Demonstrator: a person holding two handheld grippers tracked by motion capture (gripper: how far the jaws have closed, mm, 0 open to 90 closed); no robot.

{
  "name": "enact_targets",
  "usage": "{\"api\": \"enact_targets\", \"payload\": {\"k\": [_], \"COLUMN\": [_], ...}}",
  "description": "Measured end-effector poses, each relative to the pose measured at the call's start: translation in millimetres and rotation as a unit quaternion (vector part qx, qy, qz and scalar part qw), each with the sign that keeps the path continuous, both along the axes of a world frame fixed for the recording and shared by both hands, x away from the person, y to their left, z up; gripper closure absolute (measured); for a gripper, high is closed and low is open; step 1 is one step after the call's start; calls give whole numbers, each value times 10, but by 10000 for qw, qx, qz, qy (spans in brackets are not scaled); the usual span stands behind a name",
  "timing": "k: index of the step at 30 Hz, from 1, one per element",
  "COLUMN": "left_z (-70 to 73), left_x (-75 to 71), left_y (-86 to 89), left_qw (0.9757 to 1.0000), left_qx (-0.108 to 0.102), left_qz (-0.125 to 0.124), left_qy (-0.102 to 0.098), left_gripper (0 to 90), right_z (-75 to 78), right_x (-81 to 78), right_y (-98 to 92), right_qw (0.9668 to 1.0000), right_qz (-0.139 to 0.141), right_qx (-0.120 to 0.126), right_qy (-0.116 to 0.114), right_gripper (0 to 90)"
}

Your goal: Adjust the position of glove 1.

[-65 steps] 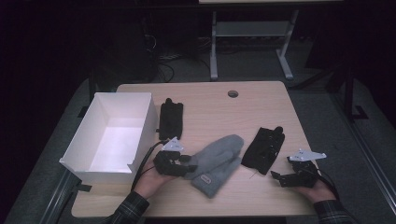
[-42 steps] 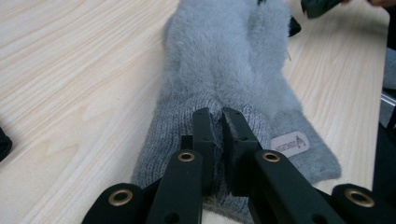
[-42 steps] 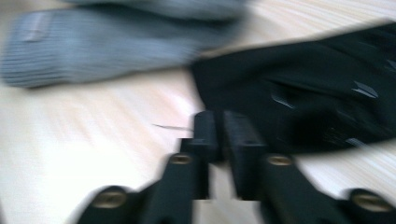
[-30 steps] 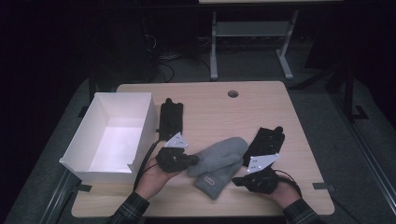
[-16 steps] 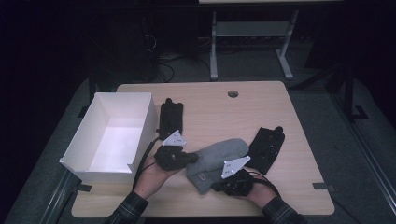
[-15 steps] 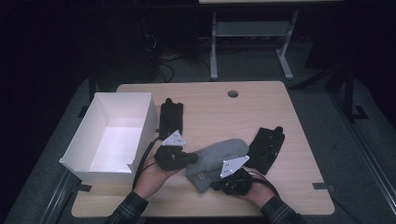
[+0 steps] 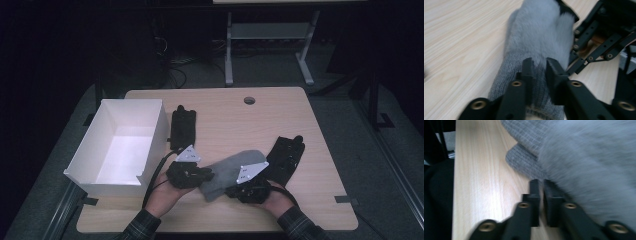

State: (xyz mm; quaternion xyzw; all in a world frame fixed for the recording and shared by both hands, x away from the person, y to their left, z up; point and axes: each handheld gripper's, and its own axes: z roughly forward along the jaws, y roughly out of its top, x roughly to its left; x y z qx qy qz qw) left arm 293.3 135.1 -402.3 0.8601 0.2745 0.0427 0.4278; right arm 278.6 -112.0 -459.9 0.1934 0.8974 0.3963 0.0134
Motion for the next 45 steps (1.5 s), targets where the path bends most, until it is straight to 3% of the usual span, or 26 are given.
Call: {"api": "enact_targets", "payload": {"k": [3,6,9,16,20,23,25,28,33,35,39,44,45], "left_z": [51,66,33,-67,-132,-174,-205,-227,-275,-295,-320,-284,-277], "left_x": [4,31,77,140,162,171,176,178,189,198,229,251,244], "left_y": [40,83,111,102,93,90,87,83,71,62,59,40,35], "left_qw": [9997,9994,9992,9992,9992,9987,9983,9982,9989,9993,9993,9986,9988], "left_qx": [-55,-93,-102,60,140,372,472,503,449,365,380,482,420], "left_qz": [127,257,350,380,360,335,310,284,123,116,-5,-57,-26], "left_qy": [-201,-213,-151,-132,-62,-122,-129,-143,-69,-5,57,206,249], "left_gripper": [629,595,550,471,455,452,464,490,548,558,601,767,779], "right_z": [17,53,118,371,450,440,421,371,220,162,120,143,150], "right_x": [-5,9,18,143,309,463,554,695,778,786,781,764,762], "right_y": [-108,-284,-468,-891,-967,-983,-990,-983,-892,-864,-818,-802,-806], "right_qw": [9998,9990,9981,9940,9899,9865,9849,9832,9841,9842,9839,9839,9840], "right_qz": [-90,-240,-446,-1093,-1408,-1620,-1703,-1775,-1722,-1712,-1718,-1741,-1740], "right_qx": [-86,-170,-194,77,178,221,297,405,238,146,34,-24,-26], "right_qy": [171,351,390,35,-72,-124,-119,83,357,420,485,410,387], "right_gripper": [751,709,698,684,659,611,588,557,546,583,745,822,825]}}
